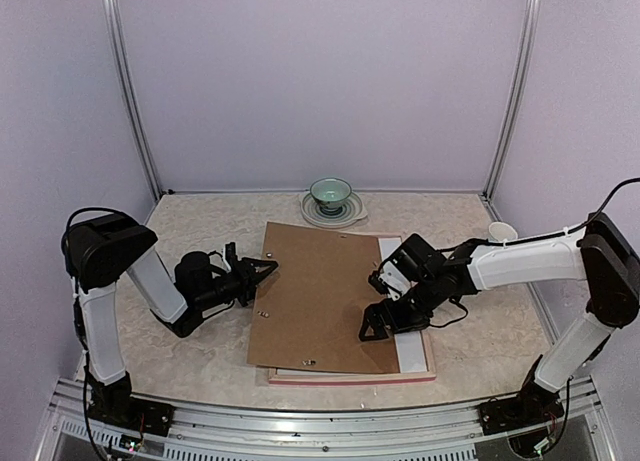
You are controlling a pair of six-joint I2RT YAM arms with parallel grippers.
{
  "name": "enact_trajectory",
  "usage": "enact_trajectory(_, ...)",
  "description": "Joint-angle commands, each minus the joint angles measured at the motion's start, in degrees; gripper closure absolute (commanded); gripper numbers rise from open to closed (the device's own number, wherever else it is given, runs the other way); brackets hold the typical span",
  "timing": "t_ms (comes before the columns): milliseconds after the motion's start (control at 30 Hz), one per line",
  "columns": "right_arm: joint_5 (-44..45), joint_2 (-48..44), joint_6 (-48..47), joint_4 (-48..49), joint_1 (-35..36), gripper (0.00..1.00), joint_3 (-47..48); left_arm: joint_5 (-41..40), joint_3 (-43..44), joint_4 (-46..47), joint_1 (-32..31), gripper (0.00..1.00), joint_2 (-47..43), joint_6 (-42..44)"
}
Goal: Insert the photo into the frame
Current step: Place the backboard with the photo.
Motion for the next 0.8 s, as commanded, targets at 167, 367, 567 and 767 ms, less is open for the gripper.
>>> enact_trajectory(167,5.01,1.95,-0.60,0.69,0.73,0.01,2.06,1.08,-0.65,4.22,0.63,0.67,0.38,-0.31)
enact_trajectory(367,5.25,2.21,-0.64,1.65,0.72,0.01,3.06,1.31,-0.91,4.23,0.64,0.66,0.67,-0.38)
enact_trajectory(567,5.16,2.12,-0.78,2.17,0.74,0.01,3.66,1.36,-0.93,1.88,0.64,0.58,0.47,0.14)
enact_trajectory(767,4.19,2.76,-0.86,2.81,0.75,0.01,4.01,1.28,-0.67,-1.17,0.73,0.51,0.14,0.57)
